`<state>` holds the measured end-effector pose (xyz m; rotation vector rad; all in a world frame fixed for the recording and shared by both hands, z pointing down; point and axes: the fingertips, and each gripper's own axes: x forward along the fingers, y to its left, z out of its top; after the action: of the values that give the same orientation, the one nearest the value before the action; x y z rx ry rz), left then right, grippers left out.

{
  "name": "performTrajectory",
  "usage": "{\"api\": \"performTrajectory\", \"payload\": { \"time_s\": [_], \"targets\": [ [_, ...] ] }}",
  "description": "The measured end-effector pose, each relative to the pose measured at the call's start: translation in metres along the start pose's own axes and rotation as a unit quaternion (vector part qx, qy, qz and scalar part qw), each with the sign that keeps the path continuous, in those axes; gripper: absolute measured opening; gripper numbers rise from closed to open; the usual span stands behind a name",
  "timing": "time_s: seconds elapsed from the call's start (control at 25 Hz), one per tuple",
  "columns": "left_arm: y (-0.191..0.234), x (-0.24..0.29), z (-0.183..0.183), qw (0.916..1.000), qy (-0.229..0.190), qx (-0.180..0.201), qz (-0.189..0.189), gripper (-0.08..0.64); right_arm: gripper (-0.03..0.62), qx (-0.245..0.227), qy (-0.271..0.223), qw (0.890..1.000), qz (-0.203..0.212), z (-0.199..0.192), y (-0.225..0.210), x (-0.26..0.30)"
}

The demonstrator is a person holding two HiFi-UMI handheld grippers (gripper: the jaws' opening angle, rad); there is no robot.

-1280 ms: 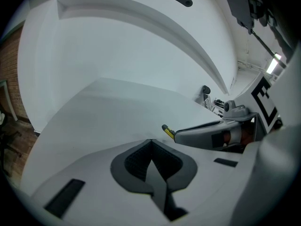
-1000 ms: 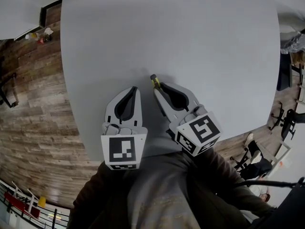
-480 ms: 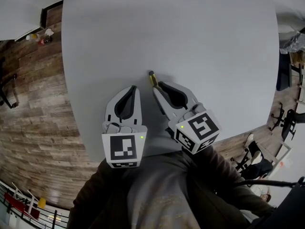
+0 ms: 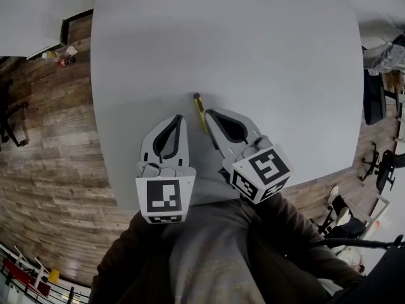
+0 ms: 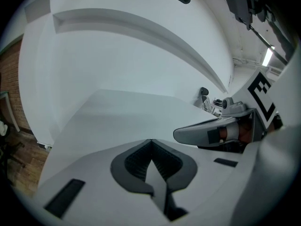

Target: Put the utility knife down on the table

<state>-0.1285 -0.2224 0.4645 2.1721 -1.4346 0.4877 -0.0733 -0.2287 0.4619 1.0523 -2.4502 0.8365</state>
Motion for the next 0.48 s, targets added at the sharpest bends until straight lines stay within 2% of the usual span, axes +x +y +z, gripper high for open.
{"api": "performTrajectory", "payload": {
  "time_s": [0.28, 0.48],
  "targets": [
    [-0.015, -0.034, 0.041, 0.9981, -0.052, 0.024, 0.019, 0.003, 0.003, -0.031, -0.051, 0.998, 0.010, 0.035, 0.021, -0.033],
    [-0.029, -0.062, 0.061, 0.9965, -0.076, 0.024, 0.026, 0.003, 0.003, -0.048, -0.073, 0.996, 0.021, 0.056, 0.040, -0.056]
  ]
}}
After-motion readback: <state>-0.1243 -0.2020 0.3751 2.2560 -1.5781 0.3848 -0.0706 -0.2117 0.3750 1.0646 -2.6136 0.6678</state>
